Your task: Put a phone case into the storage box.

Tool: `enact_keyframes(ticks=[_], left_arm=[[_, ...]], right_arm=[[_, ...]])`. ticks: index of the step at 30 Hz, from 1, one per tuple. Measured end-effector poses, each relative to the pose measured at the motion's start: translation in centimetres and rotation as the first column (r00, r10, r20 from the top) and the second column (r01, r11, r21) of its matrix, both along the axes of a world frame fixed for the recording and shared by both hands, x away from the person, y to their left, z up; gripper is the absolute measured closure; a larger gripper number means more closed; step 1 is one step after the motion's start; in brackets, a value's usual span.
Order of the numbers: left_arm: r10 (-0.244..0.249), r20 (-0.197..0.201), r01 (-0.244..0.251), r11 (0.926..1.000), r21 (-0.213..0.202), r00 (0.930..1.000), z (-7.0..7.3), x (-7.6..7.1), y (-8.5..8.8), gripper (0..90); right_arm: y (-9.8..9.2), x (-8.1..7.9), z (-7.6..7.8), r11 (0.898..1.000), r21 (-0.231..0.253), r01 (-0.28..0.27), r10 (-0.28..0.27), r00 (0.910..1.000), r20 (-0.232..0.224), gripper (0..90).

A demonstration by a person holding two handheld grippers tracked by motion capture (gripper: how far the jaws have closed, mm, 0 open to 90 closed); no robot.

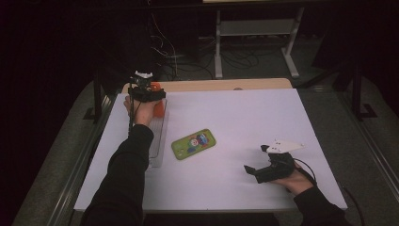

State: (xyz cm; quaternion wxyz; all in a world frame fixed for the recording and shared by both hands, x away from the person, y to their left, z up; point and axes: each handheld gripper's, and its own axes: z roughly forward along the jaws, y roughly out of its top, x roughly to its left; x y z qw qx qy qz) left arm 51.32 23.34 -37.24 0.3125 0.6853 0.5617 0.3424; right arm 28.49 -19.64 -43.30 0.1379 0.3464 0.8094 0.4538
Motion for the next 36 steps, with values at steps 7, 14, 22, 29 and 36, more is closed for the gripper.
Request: enact_keyframes(ticks=[7,14,22,29,36], left_arm=[[0.002,0.014,-0.002,1.0,-0.009,0.9999,-0.2,0.3,0.1,11.6],[0.008,0.033,-0.007,0.9998,-0.018,0.9994,-0.1,0.5,0.0,5.0],[-0.013,0.039,0.014,0.9991,-0.04,0.9992,0.7,0.2,0.7,0.4],[-0.064,0.021,0.065,0.9962,-0.058,0.9977,2.0,-0.7,1.7,0.0],[-0.147,0.001,0.147,0.9856,-0.084,0.9891,3.5,-2.5,1.9,0.0]], right_arm=[[0.0,0.0,0.0,1.0,0.0,0.0,0.0,1.0,-0.003,0.0],[0.0,-0.1,0.0,1.0,0.001,0.0,0.0,1.0,-0.001,0.0],[0.0,-0.1,0.1,1.0,0.0,0.001,-0.001,1.0,0.001,0.0],[0.1,-0.1,0.1,1.0,-0.002,0.001,-0.001,1.0,0.004,0.0],[0.0,0.0,0.2,1.0,0.0,0.006,-0.006,1.0,0.006,0.0]])
